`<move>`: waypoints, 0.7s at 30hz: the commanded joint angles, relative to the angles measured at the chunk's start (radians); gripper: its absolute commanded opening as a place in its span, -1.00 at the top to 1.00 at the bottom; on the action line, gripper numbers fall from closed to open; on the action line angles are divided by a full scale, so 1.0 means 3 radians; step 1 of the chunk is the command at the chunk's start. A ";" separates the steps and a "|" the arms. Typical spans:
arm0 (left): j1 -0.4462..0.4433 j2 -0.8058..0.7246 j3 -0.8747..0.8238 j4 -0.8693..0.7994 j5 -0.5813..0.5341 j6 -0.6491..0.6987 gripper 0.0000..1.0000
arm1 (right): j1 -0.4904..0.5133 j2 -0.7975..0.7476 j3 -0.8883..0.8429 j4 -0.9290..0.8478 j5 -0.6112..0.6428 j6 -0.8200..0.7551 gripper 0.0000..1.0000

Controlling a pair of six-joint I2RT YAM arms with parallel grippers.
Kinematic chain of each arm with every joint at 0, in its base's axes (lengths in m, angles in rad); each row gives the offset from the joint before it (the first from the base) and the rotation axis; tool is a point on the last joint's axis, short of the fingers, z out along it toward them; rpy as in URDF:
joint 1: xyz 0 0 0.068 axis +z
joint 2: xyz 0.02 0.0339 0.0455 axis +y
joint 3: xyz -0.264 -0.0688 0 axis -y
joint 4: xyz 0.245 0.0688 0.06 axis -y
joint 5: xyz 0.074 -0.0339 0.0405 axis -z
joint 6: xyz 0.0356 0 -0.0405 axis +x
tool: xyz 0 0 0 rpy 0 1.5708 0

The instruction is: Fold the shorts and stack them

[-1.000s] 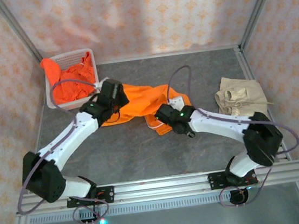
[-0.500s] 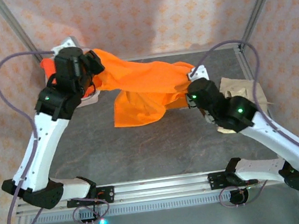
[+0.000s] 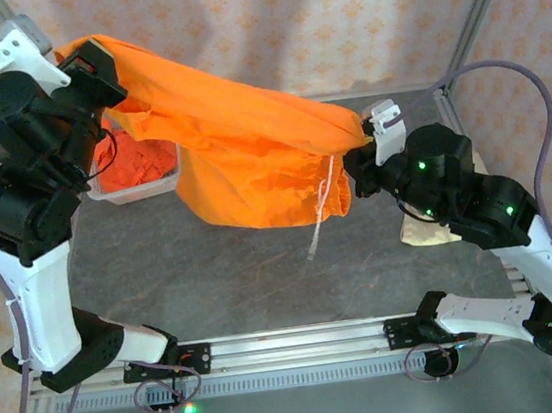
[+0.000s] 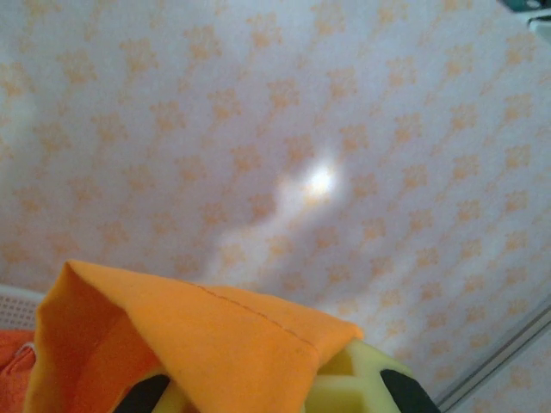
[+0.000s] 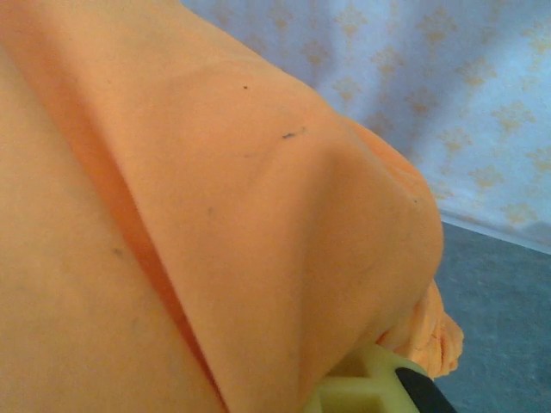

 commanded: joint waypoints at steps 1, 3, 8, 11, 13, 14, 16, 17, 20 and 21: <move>0.0029 0.0104 0.0147 -0.0088 -0.0176 0.0173 1.00 | -0.0005 -0.0052 0.0093 0.0097 0.0025 0.0119 1.00; 0.0025 0.0184 0.0123 -0.0121 -0.0173 0.0149 1.00 | -0.0004 -0.0030 0.0031 0.0023 0.0241 0.0209 1.00; 0.0030 0.0364 -0.0458 -0.0039 -0.0175 0.0023 1.00 | -0.0041 0.0239 -0.0135 -0.0379 0.0820 0.0579 1.00; 0.0056 0.0542 -0.0906 0.0059 -0.0162 -0.0145 1.00 | -0.0336 0.0489 -0.0247 -0.0533 0.0584 0.0803 1.00; 0.0084 0.0691 -0.1178 0.0166 -0.0120 -0.0247 1.00 | -0.0588 0.0620 -0.0339 -0.0491 0.0228 0.0884 1.00; 0.0099 0.0783 -0.1311 0.0256 -0.0092 -0.0352 1.00 | -0.0725 0.0749 -0.0394 -0.0433 0.0056 0.0901 1.00; 0.0122 0.0988 -0.1482 0.0407 -0.0039 -0.0437 0.98 | -0.0983 0.0970 -0.0459 -0.0322 -0.0215 0.0907 1.00; 0.0133 0.1118 -0.1517 0.0470 -0.0028 -0.0480 0.98 | -0.1120 0.1108 -0.0456 -0.0269 -0.0331 0.0912 1.00; 0.0162 0.1565 -0.1412 0.0600 0.0007 -0.0576 0.92 | -0.1444 0.1592 -0.0382 -0.0124 -0.0537 0.0876 1.00; 0.0170 0.1784 -0.1307 0.0619 0.0032 -0.0599 0.89 | -0.1546 0.1780 -0.0310 -0.0095 -0.0582 0.0855 1.00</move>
